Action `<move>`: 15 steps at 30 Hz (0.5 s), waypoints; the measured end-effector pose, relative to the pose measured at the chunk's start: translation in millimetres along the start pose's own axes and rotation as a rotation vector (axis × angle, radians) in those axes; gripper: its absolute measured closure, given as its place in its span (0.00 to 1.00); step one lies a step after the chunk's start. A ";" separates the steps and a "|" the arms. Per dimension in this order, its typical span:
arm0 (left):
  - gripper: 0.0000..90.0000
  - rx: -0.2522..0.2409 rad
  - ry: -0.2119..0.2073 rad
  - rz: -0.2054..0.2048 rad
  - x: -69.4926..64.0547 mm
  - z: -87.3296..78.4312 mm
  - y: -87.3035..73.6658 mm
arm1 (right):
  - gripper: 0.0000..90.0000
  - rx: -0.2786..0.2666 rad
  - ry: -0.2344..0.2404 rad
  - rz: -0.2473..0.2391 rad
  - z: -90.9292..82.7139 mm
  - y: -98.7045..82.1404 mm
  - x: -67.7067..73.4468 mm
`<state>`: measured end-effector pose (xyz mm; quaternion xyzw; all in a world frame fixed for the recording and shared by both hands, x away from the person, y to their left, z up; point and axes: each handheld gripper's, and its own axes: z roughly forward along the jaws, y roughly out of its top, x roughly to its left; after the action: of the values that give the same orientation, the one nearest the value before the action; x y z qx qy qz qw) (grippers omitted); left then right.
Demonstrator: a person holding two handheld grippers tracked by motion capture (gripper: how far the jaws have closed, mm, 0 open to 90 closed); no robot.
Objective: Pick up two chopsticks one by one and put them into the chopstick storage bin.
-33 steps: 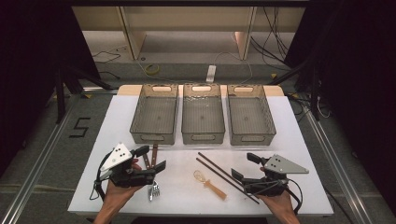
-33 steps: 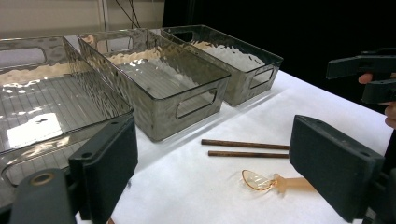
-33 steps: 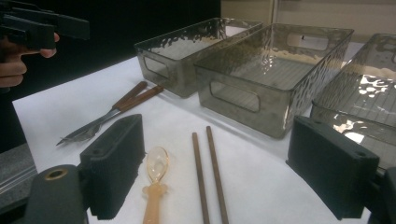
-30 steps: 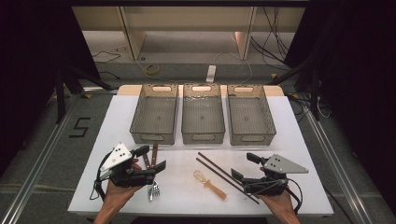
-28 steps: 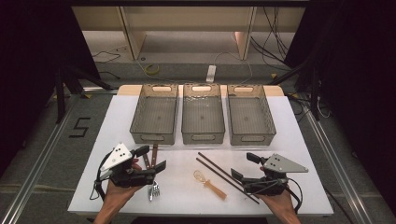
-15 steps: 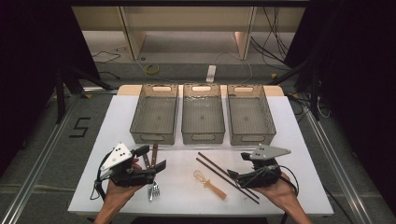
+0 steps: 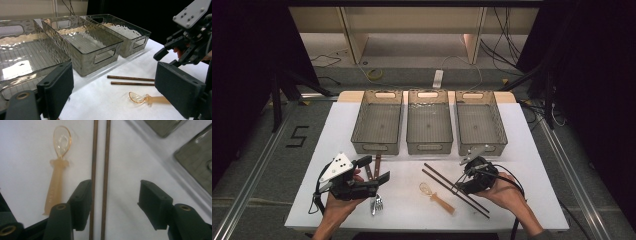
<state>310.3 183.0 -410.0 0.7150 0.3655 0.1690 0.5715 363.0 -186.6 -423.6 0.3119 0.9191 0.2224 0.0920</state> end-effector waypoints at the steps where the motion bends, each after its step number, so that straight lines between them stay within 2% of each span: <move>1: 0.17 -0.001 -0.001 -0.001 -0.1 0.0 0.1 | 0.52 0.013 0.005 0.000 2.8 -0.1 -0.3; 7: 0.17 0.002 0.001 0.001 -0.4 0.3 0.1 | 0.60 0.116 0.031 0.010 15.2 -0.6 -0.2; 12: 0.17 0.003 0.004 0.002 -0.5 0.7 0.2 | 0.65 0.163 0.041 0.003 21.0 -1.6 -0.2; 15: 0.17 0.005 0.006 0.003 -0.4 0.7 0.1 | 0.72 0.200 0.037 -0.007 25.1 -2.0 0.5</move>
<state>310.5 182.3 -410.1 0.7165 0.3664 0.1711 0.5685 369.3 -178.9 -446.7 0.3121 0.9394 0.1352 0.0441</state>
